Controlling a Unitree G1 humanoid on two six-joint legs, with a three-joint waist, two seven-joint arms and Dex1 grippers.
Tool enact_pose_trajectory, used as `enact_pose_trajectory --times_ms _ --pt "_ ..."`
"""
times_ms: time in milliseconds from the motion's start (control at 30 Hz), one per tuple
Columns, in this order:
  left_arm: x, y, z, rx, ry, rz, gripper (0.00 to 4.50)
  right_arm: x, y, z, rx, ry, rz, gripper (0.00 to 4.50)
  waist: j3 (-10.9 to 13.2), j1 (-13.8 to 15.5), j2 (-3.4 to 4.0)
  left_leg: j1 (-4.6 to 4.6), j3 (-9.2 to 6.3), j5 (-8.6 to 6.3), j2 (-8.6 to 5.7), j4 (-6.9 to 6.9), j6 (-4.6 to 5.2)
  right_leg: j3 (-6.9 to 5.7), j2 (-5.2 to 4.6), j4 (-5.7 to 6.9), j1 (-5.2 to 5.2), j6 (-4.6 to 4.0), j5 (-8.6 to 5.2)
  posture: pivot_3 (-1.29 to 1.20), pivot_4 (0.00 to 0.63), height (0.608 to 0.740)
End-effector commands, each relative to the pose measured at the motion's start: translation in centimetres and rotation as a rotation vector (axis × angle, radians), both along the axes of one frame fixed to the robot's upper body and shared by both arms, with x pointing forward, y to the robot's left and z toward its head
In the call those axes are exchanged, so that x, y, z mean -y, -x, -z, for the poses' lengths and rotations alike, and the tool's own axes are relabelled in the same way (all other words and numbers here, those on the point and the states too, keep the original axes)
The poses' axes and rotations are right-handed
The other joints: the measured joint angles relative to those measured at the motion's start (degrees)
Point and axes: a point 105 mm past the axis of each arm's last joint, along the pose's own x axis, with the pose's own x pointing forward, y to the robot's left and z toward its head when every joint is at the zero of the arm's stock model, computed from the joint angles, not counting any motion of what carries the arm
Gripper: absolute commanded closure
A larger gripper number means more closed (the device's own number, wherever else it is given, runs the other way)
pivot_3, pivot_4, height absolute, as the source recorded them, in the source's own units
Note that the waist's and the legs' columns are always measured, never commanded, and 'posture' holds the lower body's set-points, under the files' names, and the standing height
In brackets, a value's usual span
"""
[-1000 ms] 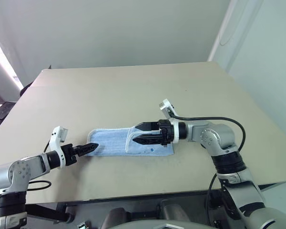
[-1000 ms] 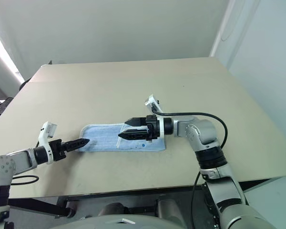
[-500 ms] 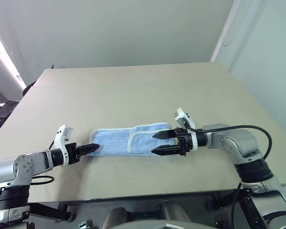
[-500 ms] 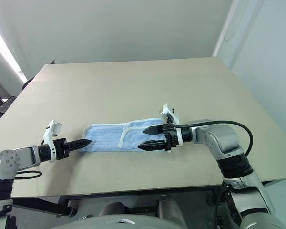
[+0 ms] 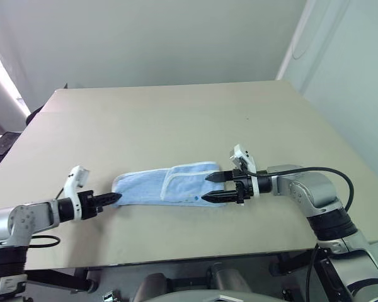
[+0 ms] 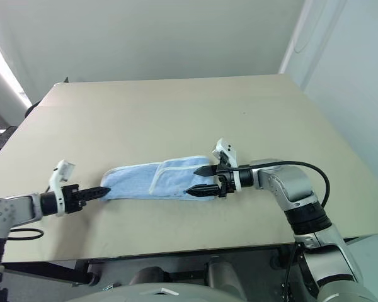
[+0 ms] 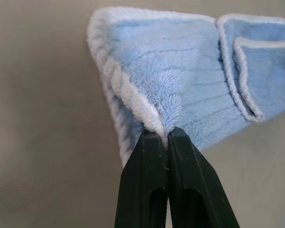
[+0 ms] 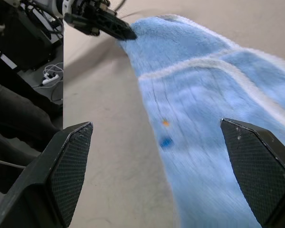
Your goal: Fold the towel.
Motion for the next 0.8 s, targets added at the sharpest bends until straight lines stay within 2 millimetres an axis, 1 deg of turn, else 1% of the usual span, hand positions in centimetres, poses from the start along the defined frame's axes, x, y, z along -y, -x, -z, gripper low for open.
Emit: enact_pose_trajectory --times_ms 33,200,267,333,400,500,633,733,800 --pt "-3.9 0.7 -2.6 0.054 -0.056 -0.085 4.46 0.3 0.0 -0.4 0.034 -0.002 -0.004 0.0 0.04 -0.06 -0.07 0.0 0.0 0.0 0.01 -0.02 0.0 0.0 -0.02 0.0 -0.01 0.0 0.0 0.0 0.0 0.74" --pt "-8.0 3.4 -4.6 0.018 -0.142 -0.134 4.46 0.5 -0.1 -0.1 0.033 0.006 0.0 0.0 0.09 -0.52 -0.1 -0.11 0.0 0.0 -0.04 -0.11 0.0 -0.08 -0.27 -0.01 -0.15 -0.03 0.0 0.0 0.0 0.74" --pt "-8.6 4.2 -5.2 0.008 -0.171 -0.122 4.46 0.5 -0.4 0.0 0.033 0.007 0.001 0.0 0.1 -0.63 -0.1 -0.14 0.0 0.0 -0.07 -0.1 -0.01 -0.09 -0.34 -0.05 -0.16 -0.04 0.0 0.0 0.0 0.74" --pt "-8.7 4.2 -5.7 0.028 -0.231 -0.092 4.46 0.3 -0.6 0.3 0.041 0.023 -0.004 0.0 0.11 -0.52 -0.08 -0.18 -0.02 0.0 -0.11 -0.1 -0.01 -0.13 -0.42 -0.11 -0.16 -0.09 0.04 0.0 0.0 0.74" --pt "-8.0 3.6 -6.3 0.077 -0.266 -0.047 4.46 0.0 -0.8 0.7 0.057 0.045 -0.005 0.0 0.11 -0.37 -0.09 -0.23 -0.04 -0.01 -0.11 -0.1 -0.02 -0.17 -0.48 -0.14 -0.17 -0.1 0.04 0.0 0.0 0.74" --pt "-5.7 2.6 -7.5 0.166 -0.256 0.042 4.46 -0.4 -0.6 0.7 0.06 0.039 -0.025 0.0 0.09 -0.1 -0.12 -0.48 -0.1 -0.01 -0.11 -0.1 -0.03 -0.17 -0.5 -0.13 -0.37 -0.11 0.06 0.0 0.0 0.74" --pt "-2.5 1.8 -8.4 0.223 -0.216 0.155 4.46 -0.3 -0.8 0.6 0.067 0.04 -0.018 0.0 0.1 0.36 -0.1 -0.78 -0.08 -0.01 -0.12 -0.11 -0.04 -0.15 -0.52 -0.07 -0.69 -0.1 0.09 0.0 0.0 0.74" --pt "-0.1 1.5 -8.3 0.227 -0.201 0.256 4.46 -0.2 -0.8 0.6 0.068 0.042 -0.003 0.0 0.1 0.36 -0.1 -0.78 -0.08 0.0 -0.12 -0.12 -0.04 -0.15 -0.52 -0.05 -0.69 -0.1 0.1 0.0 0.0 0.74" --pt "1.0 1.4 -8.2 0.223 -0.19 0.308 4.46 -0.1 -0.8 0.6 0.069 0.041 0.004 0.0 0.1 0.26 -0.11 -0.77 -0.07 0.0 -0.13 -0.11 -0.04 -0.14 -0.52 -0.02 -0.69 -0.1 0.1 0.0 0.0 0.74"
